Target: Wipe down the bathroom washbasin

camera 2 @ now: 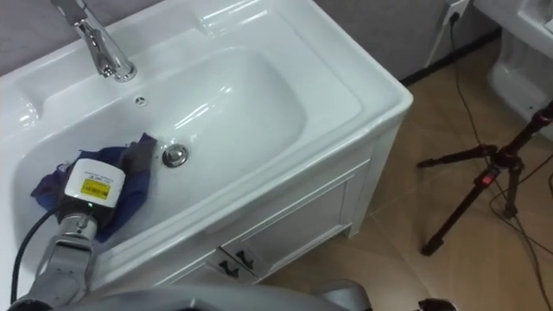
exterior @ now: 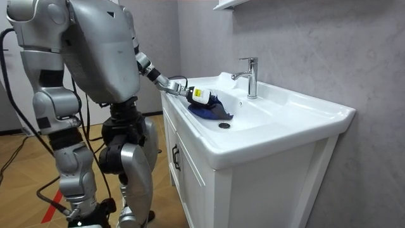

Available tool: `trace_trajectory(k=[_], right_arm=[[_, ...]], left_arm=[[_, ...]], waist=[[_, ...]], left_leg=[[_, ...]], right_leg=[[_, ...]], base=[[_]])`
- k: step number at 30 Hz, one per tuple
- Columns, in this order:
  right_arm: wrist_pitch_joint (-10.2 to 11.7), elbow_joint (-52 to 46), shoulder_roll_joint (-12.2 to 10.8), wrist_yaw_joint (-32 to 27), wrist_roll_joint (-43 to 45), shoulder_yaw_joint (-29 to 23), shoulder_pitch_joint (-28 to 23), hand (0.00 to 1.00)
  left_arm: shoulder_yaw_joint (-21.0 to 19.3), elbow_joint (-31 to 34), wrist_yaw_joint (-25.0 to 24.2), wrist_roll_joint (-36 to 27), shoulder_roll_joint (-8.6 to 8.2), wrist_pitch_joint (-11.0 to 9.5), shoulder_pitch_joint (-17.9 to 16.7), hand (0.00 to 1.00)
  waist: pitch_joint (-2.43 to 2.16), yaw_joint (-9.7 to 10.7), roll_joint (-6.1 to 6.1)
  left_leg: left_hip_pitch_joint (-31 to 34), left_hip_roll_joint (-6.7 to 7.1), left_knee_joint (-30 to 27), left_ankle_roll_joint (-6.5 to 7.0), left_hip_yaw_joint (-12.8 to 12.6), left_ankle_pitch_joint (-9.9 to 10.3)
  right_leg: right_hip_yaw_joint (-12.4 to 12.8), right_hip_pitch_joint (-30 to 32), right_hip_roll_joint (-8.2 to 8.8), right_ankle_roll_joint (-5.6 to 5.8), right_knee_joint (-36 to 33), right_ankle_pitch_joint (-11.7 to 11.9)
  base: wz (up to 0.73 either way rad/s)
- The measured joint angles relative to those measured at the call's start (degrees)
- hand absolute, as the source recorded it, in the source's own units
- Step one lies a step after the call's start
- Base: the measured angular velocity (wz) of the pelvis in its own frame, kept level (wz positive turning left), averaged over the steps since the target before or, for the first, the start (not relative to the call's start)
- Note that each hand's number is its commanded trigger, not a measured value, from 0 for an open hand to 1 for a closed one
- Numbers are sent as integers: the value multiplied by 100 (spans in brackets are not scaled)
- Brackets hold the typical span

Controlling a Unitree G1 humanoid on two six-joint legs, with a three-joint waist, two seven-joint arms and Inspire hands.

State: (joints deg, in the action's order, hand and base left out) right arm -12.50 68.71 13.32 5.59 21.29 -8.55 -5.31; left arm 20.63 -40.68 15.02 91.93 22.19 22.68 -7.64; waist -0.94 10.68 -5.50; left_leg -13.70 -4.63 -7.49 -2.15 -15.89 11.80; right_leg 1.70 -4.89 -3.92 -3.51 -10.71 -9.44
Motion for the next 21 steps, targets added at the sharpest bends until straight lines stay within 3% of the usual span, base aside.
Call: trace_trajectory(k=[10, 15, 21], right_arm=[[-4, 18, -16, -186, 81, -8, -37, 0], [-12, 20, -27, -290, 151, -1, -27, 0], [-10, 52, -132, -525, -212, 112, 4, 0]], left_arm=[[-5, -44, -424, 250, -15, 151, 2, 100], [-5, -59, -722, 249, -172, 346, 25, 100], [-46, -57, -895, 281, -260, 486, 39, 100]], waist=[[1, 17, -7], [0, 38, -60], [0, 21, 0]], left_leg=[[-3, -87, -31, -17, 8, 10], [7, -101, -57, -24, 34, 6], [8, -116, -125, -30, 102, 2]], right_leg=[[-34, -15, -49, -90, 8, 5], [-85, -20, -47, -129, -8, -19], [-178, -81, -36, -170, -23, -88]], base=[[-2], [2], [5]])
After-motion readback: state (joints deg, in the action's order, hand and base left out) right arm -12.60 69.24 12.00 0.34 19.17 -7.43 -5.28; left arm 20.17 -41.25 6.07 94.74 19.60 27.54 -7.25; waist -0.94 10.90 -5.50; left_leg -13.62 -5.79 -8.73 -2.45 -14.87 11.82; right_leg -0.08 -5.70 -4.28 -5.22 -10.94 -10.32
